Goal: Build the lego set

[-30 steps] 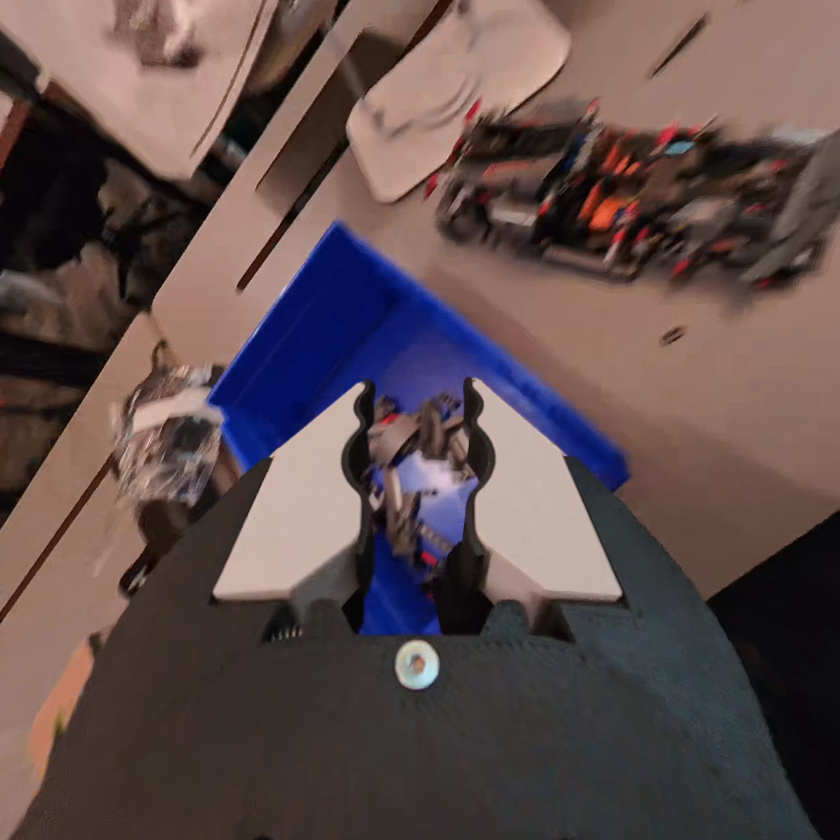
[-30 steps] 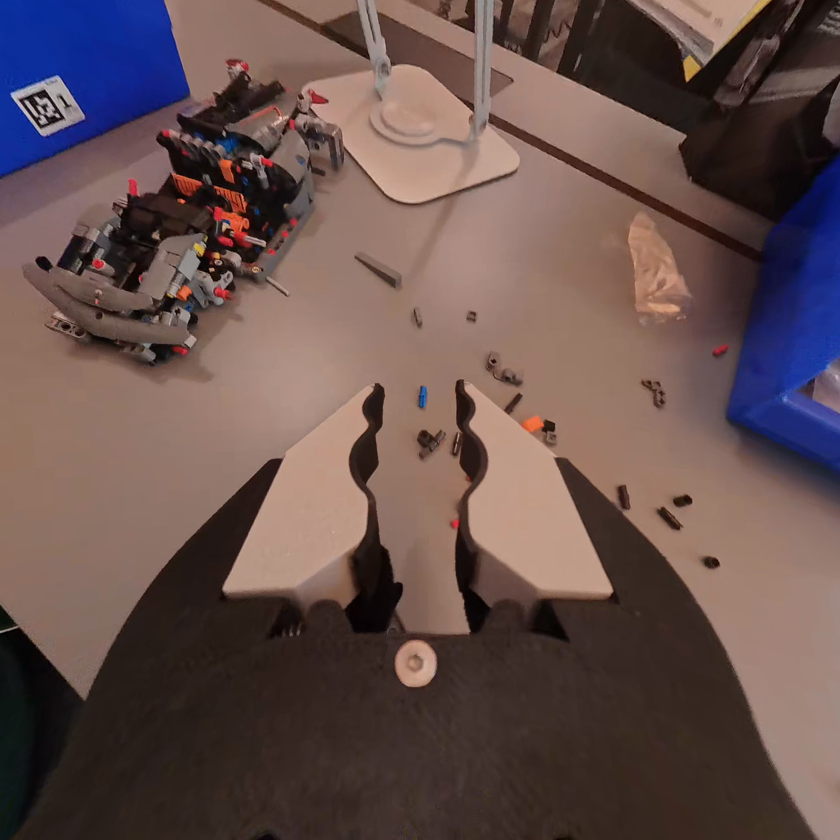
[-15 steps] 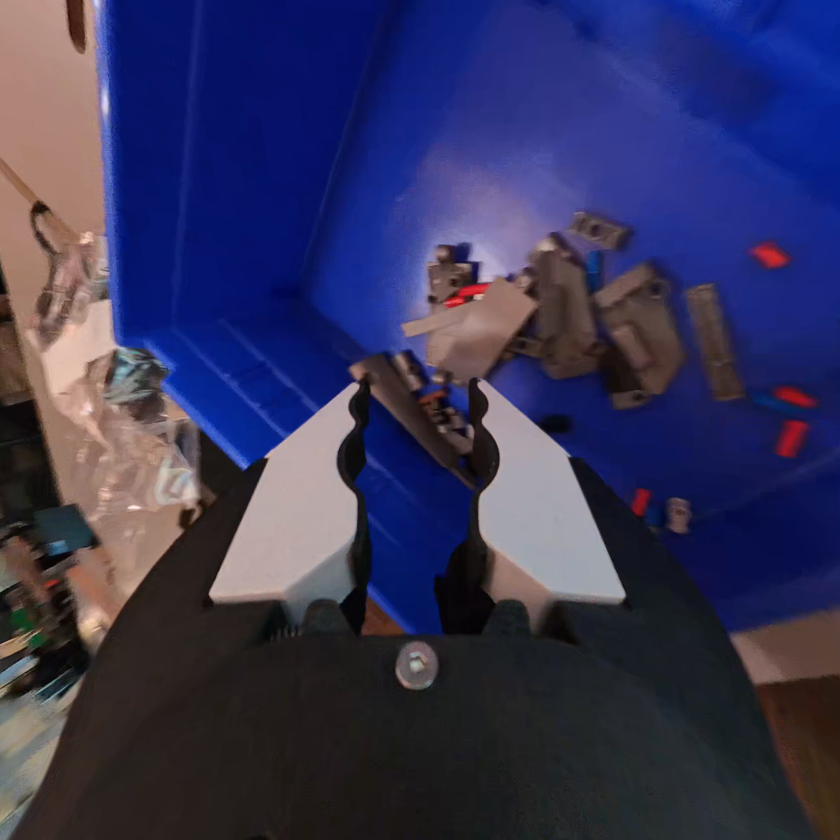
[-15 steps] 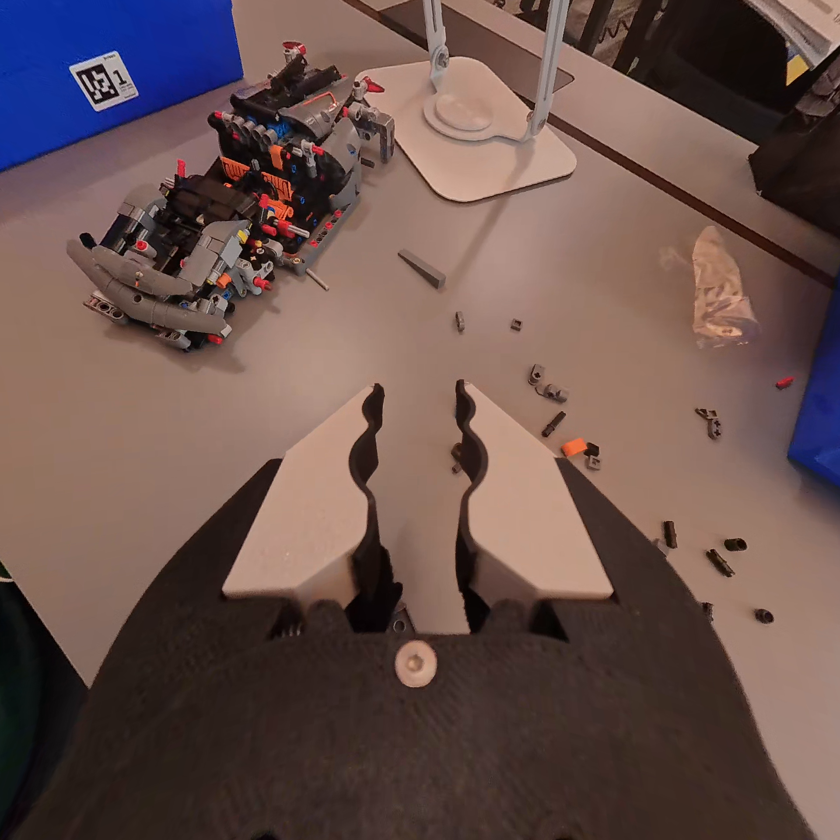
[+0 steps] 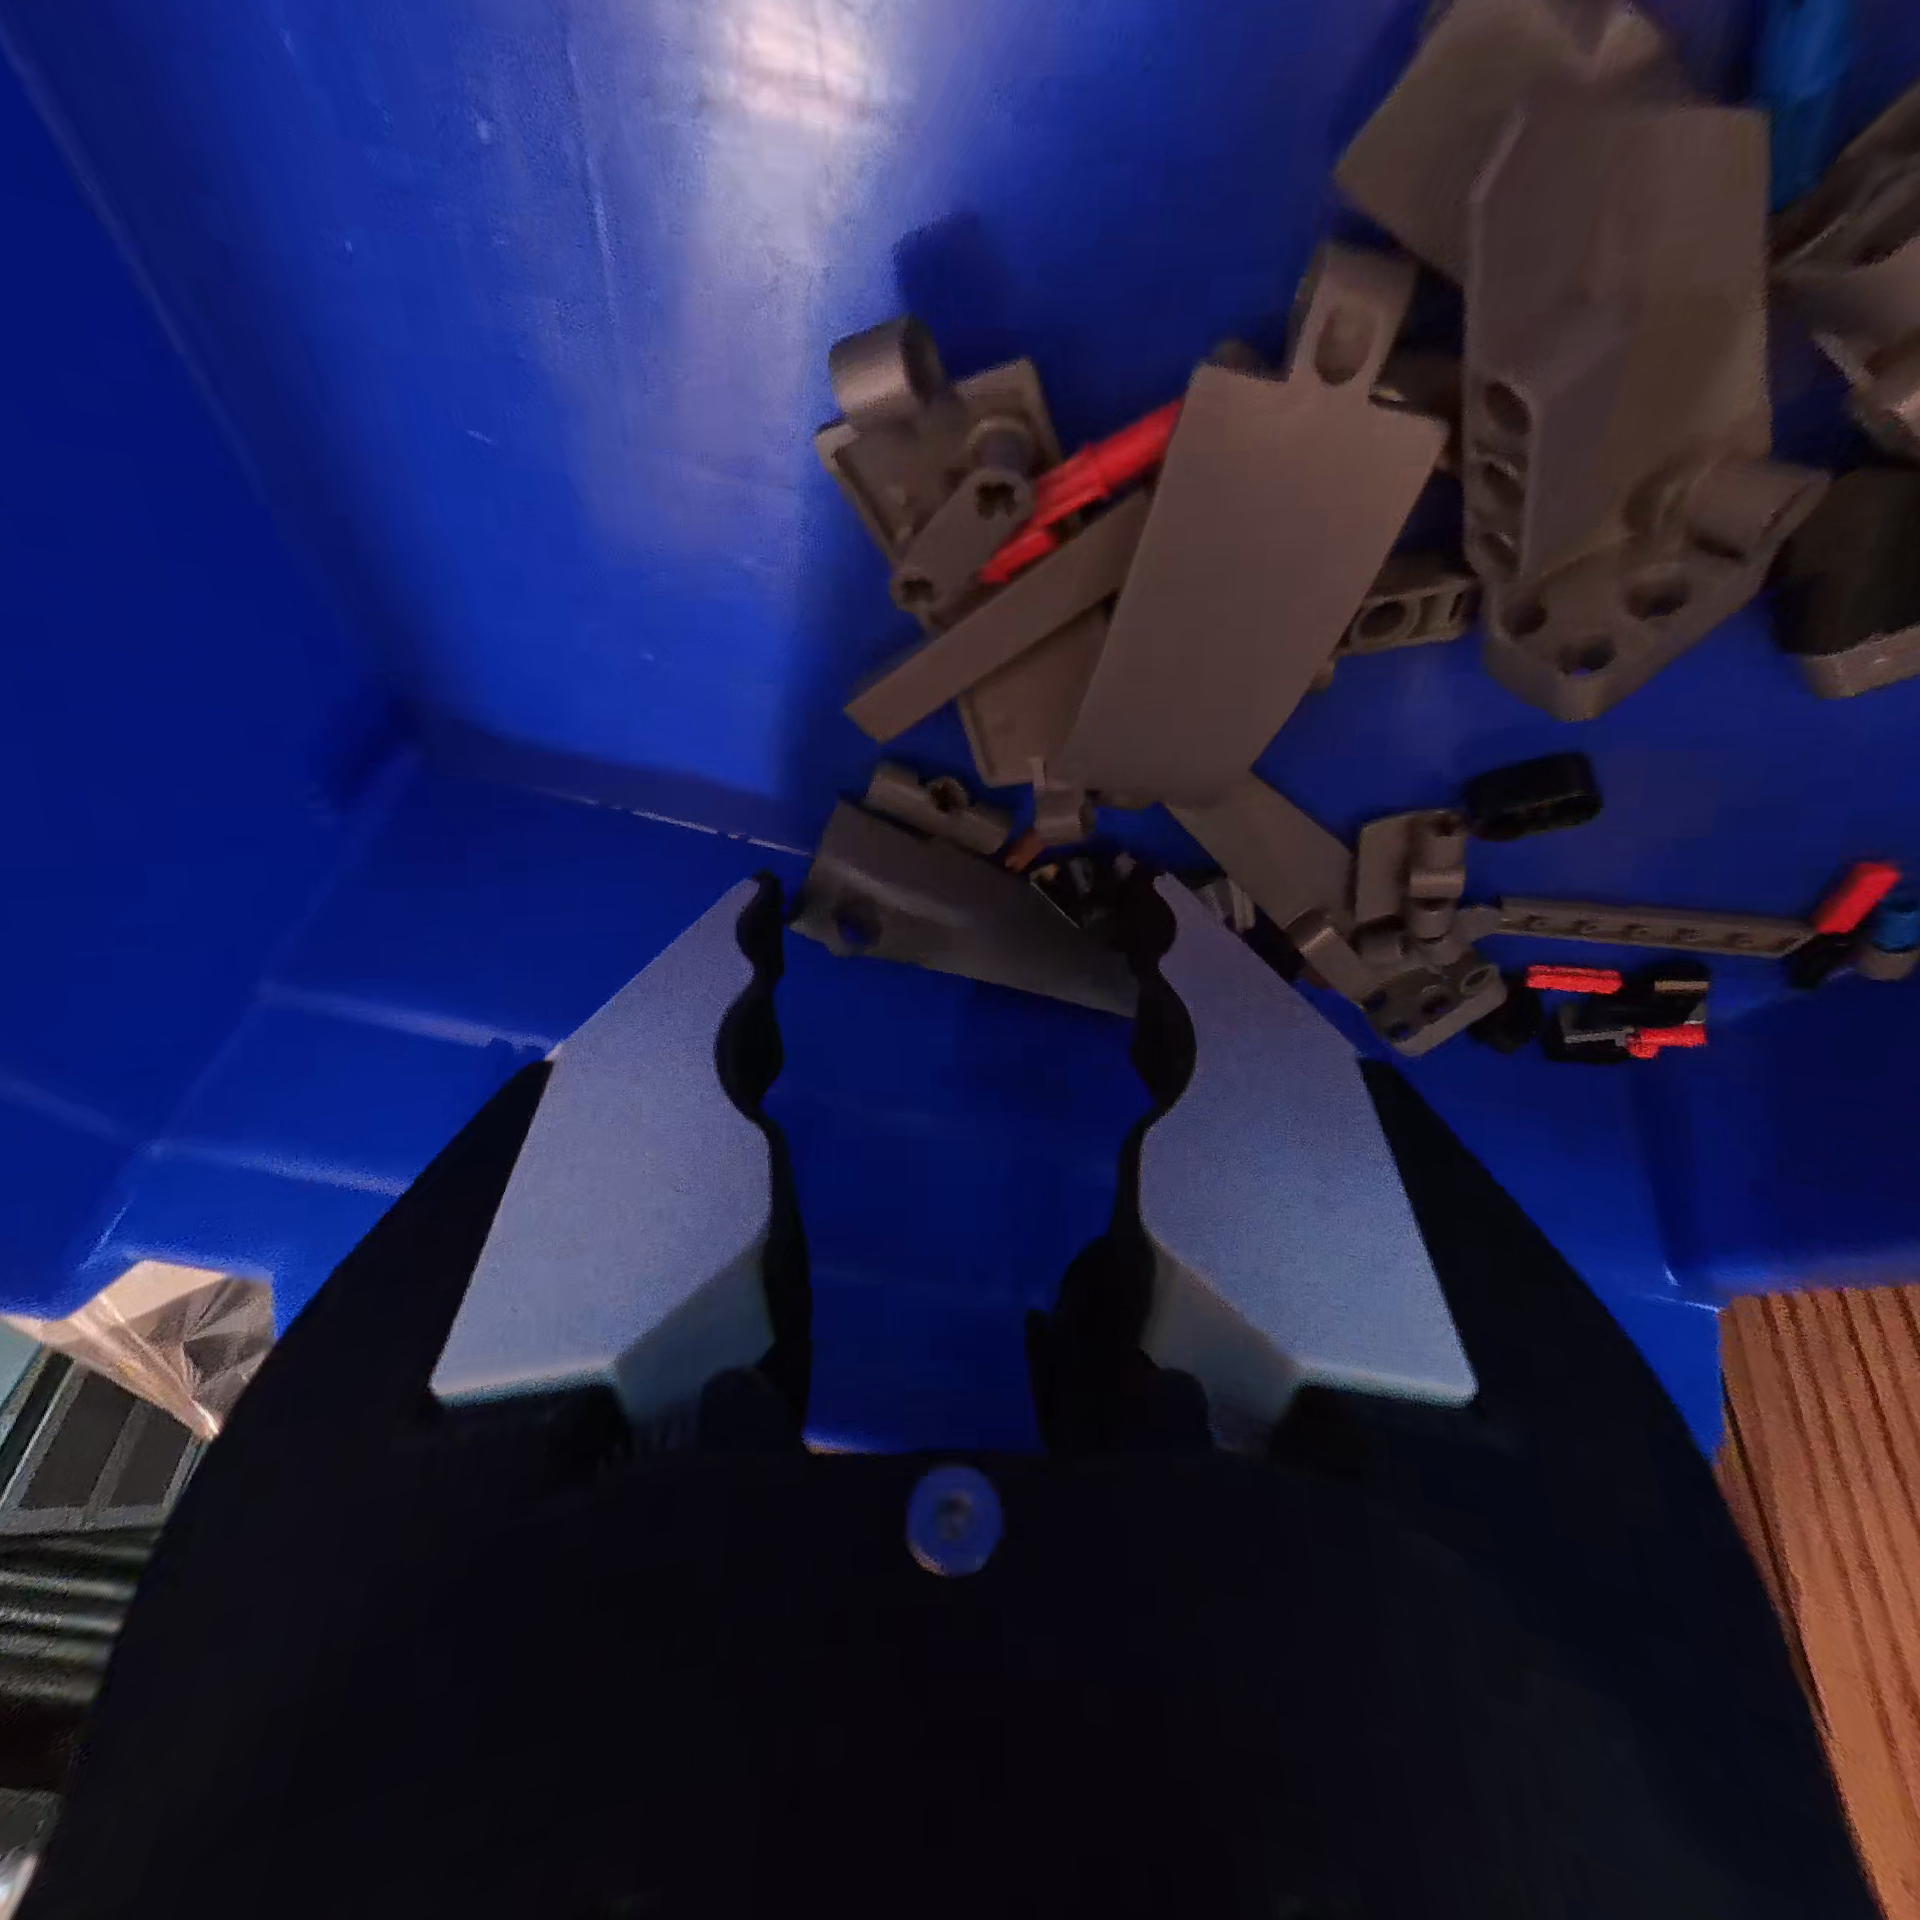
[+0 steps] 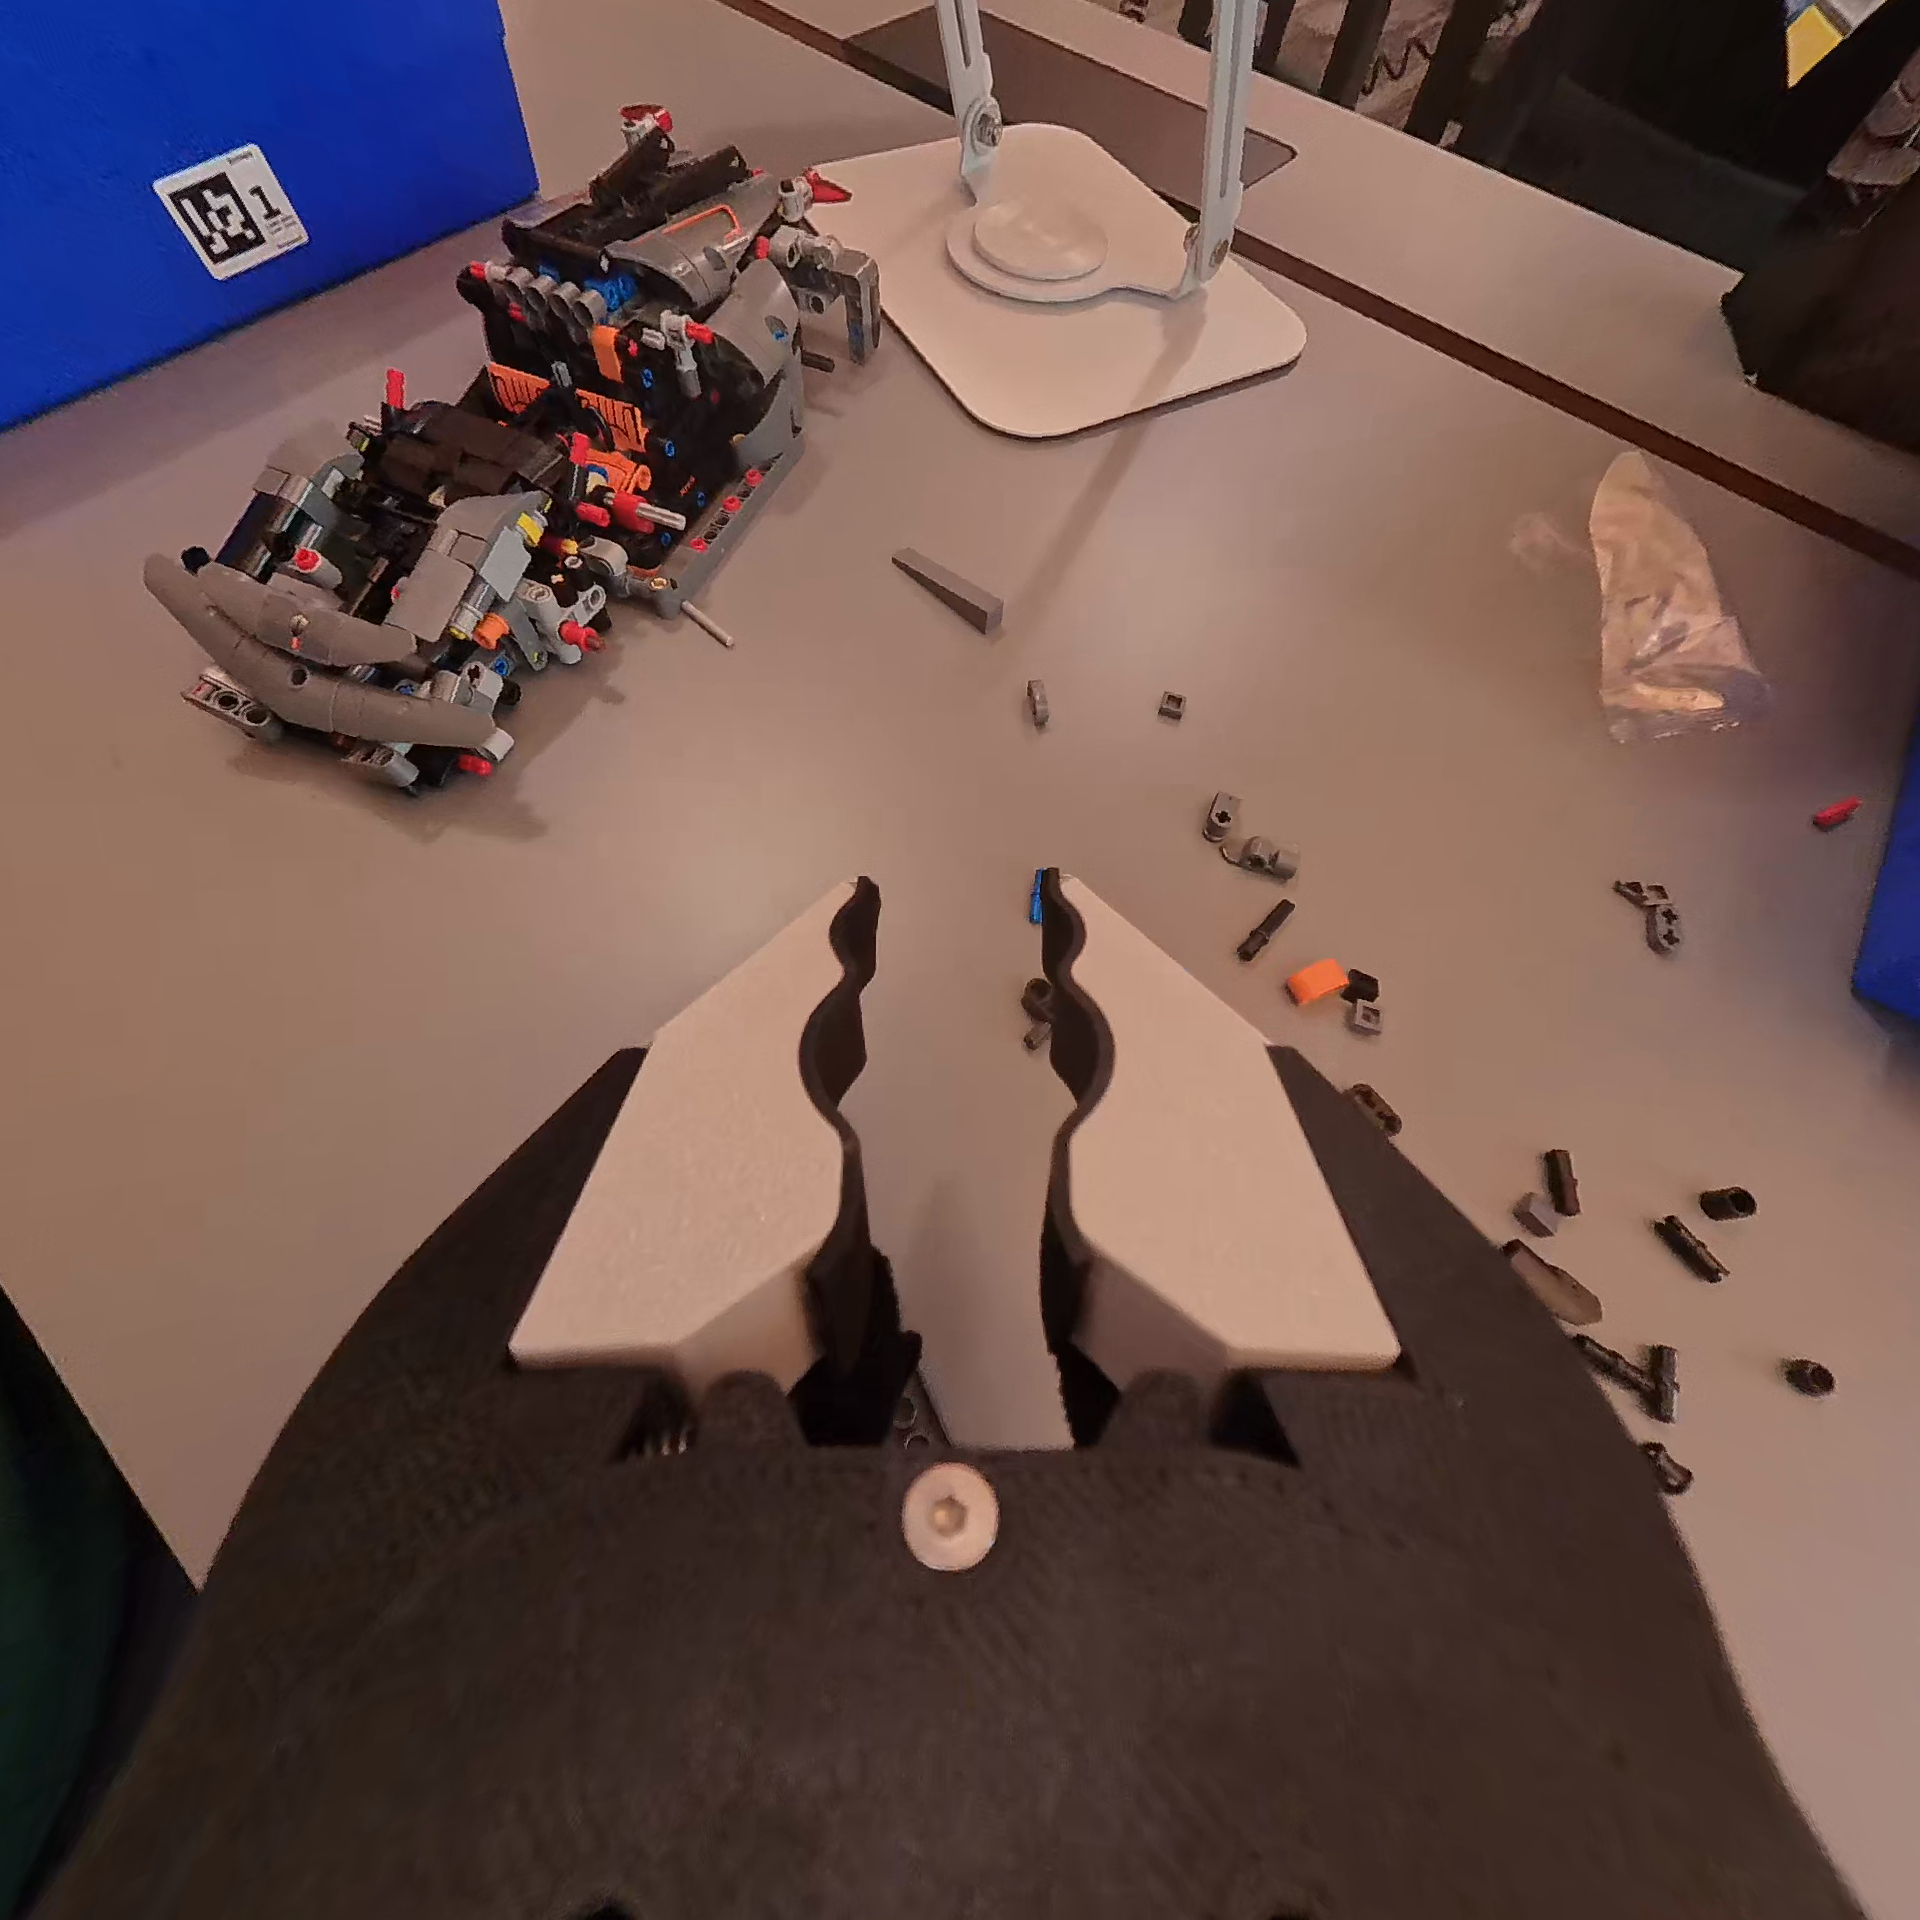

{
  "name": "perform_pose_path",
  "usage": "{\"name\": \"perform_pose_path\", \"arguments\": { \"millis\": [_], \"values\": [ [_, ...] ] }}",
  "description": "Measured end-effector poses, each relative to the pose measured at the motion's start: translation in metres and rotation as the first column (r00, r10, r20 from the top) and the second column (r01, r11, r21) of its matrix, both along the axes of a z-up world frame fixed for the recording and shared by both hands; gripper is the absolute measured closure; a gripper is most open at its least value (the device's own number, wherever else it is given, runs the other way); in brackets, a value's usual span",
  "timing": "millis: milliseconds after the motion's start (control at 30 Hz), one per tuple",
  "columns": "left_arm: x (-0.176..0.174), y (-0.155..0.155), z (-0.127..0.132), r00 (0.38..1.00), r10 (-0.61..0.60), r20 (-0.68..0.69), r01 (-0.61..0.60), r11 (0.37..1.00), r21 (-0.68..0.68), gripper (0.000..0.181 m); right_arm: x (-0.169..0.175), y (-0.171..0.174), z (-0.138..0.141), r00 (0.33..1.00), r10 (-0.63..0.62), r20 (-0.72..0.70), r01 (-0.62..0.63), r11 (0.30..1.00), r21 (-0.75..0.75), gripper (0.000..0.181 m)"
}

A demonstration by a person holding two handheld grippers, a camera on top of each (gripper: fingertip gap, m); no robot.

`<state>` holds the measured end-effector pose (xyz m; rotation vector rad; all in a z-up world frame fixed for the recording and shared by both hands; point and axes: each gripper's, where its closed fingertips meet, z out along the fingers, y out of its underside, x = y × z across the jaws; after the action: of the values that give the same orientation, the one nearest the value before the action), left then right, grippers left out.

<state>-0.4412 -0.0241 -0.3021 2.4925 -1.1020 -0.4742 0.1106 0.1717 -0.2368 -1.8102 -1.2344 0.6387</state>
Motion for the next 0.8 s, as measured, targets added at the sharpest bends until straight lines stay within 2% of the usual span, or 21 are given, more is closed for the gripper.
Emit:
{"name": "perform_pose_path", "arguments": {
  "millis": [100,200,267,400,433,467,800],
  "values": [
    [-0.005,-0.002,0.000,0.999,0.018,-0.038,-0.018,1.000,-0.020,0.130,-0.002,0.001,-0.002,1.000,0.009,-0.004,-0.009,1.000,-0.003,0.151],
    [-0.006,-0.001,0.001,0.998,0.048,-0.050,-0.048,0.999,0.012,0.136,-0.002,0.001,-0.003,1.000,0.019,-0.002,-0.019,1.000,0.000,0.151],
    [-0.003,-0.003,0.001,0.998,0.048,-0.045,-0.047,0.999,0.026,0.149,-0.001,0.002,-0.003,1.000,0.021,-0.006,-0.021,1.000,0.002,0.151],
    [-0.001,-0.001,0.003,0.998,0.044,-0.050,-0.040,0.996,0.081,0.156,0.002,0.004,-0.004,1.000,0.019,-0.009,-0.019,1.000,-0.003,0.152],
    [0.001,0.001,0.005,0.998,0.040,-0.042,-0.036,0.995,0.093,0.172,0.002,0.004,-0.004,1.000,0.019,-0.010,-0.019,1.000,-0.003,0.152],
    [0.001,0.003,0.007,0.998,0.029,-0.050,-0.023,0.993,0.113,0.181,0.002,0.004,-0.004,1.000,0.020,-0.012,-0.020,1.000,-0.003,0.152],
    [0.003,0.003,0.026,0.998,0.063,0.007,-0.063,0.979,0.196,0.181,0.002,0.001,0.002,0.999,0.031,-0.022,-0.031,1.000,0.004,0.153]
  ]
}}
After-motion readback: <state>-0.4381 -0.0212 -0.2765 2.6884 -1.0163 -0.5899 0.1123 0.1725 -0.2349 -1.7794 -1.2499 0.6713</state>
